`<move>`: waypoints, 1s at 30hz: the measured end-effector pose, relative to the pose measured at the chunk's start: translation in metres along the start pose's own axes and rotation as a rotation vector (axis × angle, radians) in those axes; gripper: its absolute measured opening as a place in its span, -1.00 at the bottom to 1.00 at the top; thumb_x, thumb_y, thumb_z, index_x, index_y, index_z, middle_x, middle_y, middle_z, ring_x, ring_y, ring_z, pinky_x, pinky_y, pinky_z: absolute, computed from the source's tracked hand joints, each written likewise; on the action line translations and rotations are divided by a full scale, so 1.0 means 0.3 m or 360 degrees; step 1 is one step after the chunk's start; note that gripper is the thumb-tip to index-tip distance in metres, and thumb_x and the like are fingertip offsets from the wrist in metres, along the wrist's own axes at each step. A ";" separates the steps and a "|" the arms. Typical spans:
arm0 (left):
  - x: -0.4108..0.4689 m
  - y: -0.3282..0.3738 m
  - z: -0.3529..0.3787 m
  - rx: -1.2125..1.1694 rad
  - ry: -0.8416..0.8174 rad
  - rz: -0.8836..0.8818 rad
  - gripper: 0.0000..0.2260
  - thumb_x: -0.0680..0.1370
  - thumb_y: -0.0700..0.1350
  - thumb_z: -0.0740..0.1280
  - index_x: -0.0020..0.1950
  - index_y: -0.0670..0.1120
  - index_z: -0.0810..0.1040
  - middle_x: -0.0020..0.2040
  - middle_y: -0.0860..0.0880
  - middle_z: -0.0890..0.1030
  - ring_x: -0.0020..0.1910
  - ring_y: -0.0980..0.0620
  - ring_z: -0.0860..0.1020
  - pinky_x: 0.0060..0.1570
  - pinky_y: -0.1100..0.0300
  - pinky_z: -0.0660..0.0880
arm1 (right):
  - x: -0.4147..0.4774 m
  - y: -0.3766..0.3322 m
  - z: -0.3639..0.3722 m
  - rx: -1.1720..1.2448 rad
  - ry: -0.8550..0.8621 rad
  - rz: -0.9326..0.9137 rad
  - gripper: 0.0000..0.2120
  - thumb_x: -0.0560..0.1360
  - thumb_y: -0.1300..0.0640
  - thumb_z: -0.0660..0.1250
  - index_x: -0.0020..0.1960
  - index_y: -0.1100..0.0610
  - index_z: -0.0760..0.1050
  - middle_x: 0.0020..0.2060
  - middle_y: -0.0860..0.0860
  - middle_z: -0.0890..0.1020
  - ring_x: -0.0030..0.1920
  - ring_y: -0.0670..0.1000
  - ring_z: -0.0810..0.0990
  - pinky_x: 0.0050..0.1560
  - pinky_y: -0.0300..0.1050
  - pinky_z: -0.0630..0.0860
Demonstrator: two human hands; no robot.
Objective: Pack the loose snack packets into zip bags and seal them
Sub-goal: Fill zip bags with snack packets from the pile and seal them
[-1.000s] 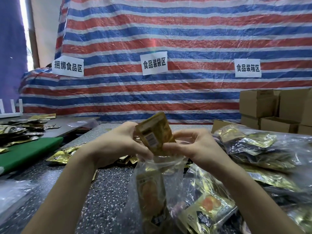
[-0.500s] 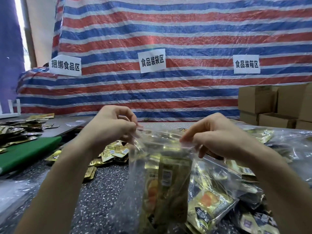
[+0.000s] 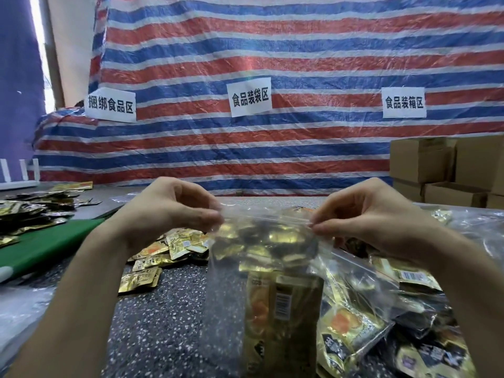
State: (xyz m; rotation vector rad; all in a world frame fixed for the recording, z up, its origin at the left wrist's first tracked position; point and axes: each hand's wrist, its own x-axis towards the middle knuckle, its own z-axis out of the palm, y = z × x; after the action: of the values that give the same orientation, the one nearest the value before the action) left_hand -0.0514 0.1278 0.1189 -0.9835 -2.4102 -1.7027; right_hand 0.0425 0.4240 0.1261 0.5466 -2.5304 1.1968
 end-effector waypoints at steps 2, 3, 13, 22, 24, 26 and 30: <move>-0.002 0.005 -0.007 0.0021 0.0140 0.0054 -0.85 0.32 -0.21 0.51 -0.14 -0.18 0.72 -0.13 -0.24 0.71 -0.21 -0.09 0.70 -0.26 0.26 0.60 | -0.001 0.005 -0.005 0.0112 0.0048 -0.0004 -0.79 0.28 0.20 0.53 -0.08 0.15 0.71 -0.19 0.12 0.74 -0.13 0.13 0.73 -0.08 -0.06 0.69; -0.006 0.009 -0.014 0.0019 0.0168 0.0097 -0.86 0.32 -0.19 0.51 -0.14 -0.18 0.72 -0.14 -0.24 0.71 -0.23 -0.08 0.69 -0.29 0.26 0.59 | -0.002 0.005 -0.008 0.0174 0.0071 -0.0022 -0.76 0.26 0.23 0.53 -0.07 0.17 0.70 -0.19 0.13 0.75 -0.14 0.13 0.74 -0.10 -0.10 0.69; -0.022 0.022 -0.035 0.0255 0.0000 -0.0010 -0.85 0.33 -0.17 0.50 -0.14 -0.19 0.73 -0.20 -0.19 0.72 -0.26 -0.03 0.68 -0.29 0.30 0.57 | 0.009 0.055 -0.007 0.0242 0.0042 0.0186 -0.82 0.25 0.24 0.56 -0.14 0.17 0.72 -0.21 0.17 0.73 -0.22 0.06 0.71 -0.22 -0.25 0.59; -0.026 0.038 -0.035 0.0411 0.0092 0.0213 -0.86 0.33 -0.03 0.51 -0.22 -0.08 0.69 -0.23 -0.11 0.67 -0.23 0.05 0.60 -0.16 0.18 0.53 | 0.026 0.048 0.023 0.0130 0.0031 0.0290 -0.86 0.54 0.34 0.35 0.02 0.14 0.60 -0.20 0.09 0.68 -0.20 -0.01 0.60 -0.12 -0.07 0.50; -0.022 0.034 -0.026 0.0341 0.0095 0.0221 -0.92 0.38 -0.15 0.51 -0.22 -0.15 0.68 -0.21 -0.17 0.66 -0.19 -0.03 0.60 -0.10 0.06 0.52 | 0.027 0.040 0.029 0.0064 0.0028 0.0301 -0.82 0.55 0.37 0.32 0.01 0.14 0.61 -0.18 0.14 0.64 -0.18 0.02 0.58 -0.12 -0.08 0.46; -0.018 0.034 -0.012 0.0327 0.0079 0.0257 -0.94 0.39 -0.21 0.51 -0.21 -0.18 0.67 -0.19 -0.22 0.65 -0.18 -0.09 0.60 -0.05 -0.05 0.53 | 0.022 0.020 0.025 -0.0026 -0.0012 0.0302 -0.83 0.52 0.35 0.37 -0.01 0.13 0.65 -0.14 0.18 0.64 -0.16 0.04 0.56 -0.12 -0.07 0.43; -0.022 0.073 0.027 0.0398 0.0004 0.0387 -0.94 0.39 -0.17 0.54 -0.22 -0.11 0.69 -0.20 -0.21 0.65 -0.18 -0.22 0.59 -0.10 -0.17 0.56 | 0.013 -0.050 0.044 -0.0417 0.0016 0.0196 -0.66 0.35 -0.25 0.33 0.05 -0.16 0.62 -0.07 -0.22 0.65 -0.06 -0.25 0.58 0.00 -0.15 0.48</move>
State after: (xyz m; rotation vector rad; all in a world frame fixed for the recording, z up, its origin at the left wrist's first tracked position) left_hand -0.0325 0.1362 0.1315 -1.1749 -2.3142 -1.2880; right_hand 0.0446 0.4041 0.1297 0.3250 -2.6884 0.8809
